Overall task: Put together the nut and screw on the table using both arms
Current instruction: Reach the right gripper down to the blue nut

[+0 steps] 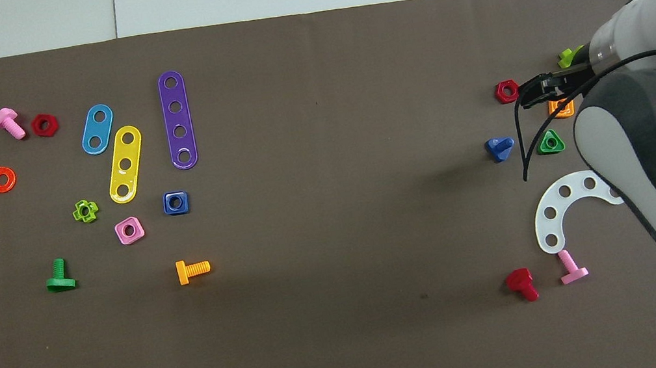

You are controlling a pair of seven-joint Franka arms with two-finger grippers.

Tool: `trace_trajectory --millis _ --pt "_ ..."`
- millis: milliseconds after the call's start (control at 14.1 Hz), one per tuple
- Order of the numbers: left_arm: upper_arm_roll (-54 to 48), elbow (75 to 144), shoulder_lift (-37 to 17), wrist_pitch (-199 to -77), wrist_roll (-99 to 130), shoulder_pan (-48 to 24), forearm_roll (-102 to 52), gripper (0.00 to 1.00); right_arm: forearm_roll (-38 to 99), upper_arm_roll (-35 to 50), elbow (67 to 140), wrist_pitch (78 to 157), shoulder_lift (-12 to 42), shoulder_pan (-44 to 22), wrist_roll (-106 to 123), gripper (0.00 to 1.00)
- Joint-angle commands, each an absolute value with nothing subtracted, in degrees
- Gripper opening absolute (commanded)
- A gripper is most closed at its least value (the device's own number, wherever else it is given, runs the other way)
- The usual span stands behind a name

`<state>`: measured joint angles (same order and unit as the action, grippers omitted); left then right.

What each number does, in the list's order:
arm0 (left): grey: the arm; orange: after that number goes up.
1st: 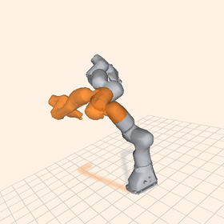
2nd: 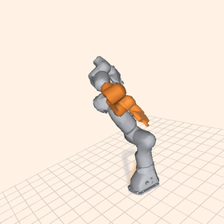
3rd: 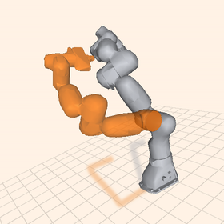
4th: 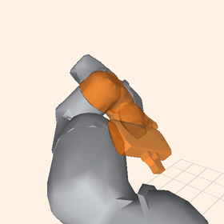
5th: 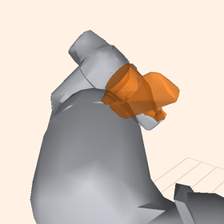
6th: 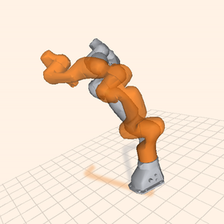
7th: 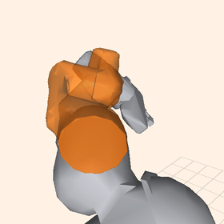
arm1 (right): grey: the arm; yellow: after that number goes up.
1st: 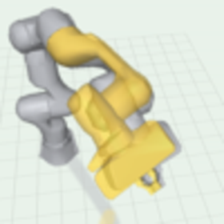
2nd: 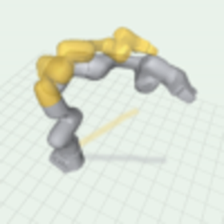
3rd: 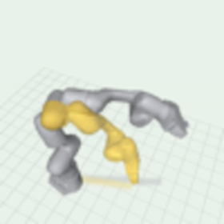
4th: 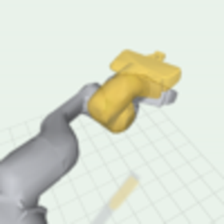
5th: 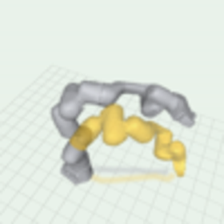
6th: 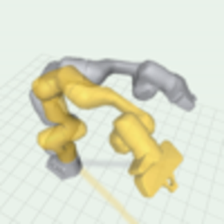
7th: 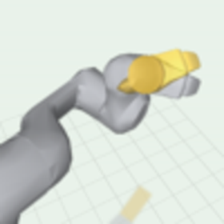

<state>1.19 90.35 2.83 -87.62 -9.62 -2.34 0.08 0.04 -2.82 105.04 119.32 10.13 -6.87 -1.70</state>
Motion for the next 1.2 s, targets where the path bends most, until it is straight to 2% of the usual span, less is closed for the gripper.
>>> trace_trajectory --millis 0,424,566,778,990,1131 --pt "1.0 92.1 4.5 -87.5 -10.3 -1.6 -0.8 1.0 1.5 -2.9 114.5 128.0 8.1 -6.9 1.8 1.0" --pt "0.9 92.1 4.5 -87.5 -10.3 -1.6 -0.8 1.0 1.6 -2.6 122.7 140.3 10.5 -7.0 3.2 1.0" --pt "1.0 92.1 4.5 -87.5 -10.3 -1.6 -0.8 1.0 1.6 -2.6 123.7 141.2 10.5 -7.0 3.3 0.98" --pt "1.0 92.1 4.5 -87.4 -10.3 -1.6 -0.8 1.0 1.6 -2.6 123.9 142.3 11.2 -7.0 4.4 0.9" --pt "1.0 92.1 4.5 -87.5 -10.3 -1.6 -0.8 1.0 1.6 -2.6 124.0 143.5 11.9 -7.0 4.5 0.74" --pt "1.0 92.1 4.5 -87.4 -10.3 -1.6 -0.8 1.0 1.6 -2.6 123.9 144.5 12.7 -7.0 4.5 0.72"
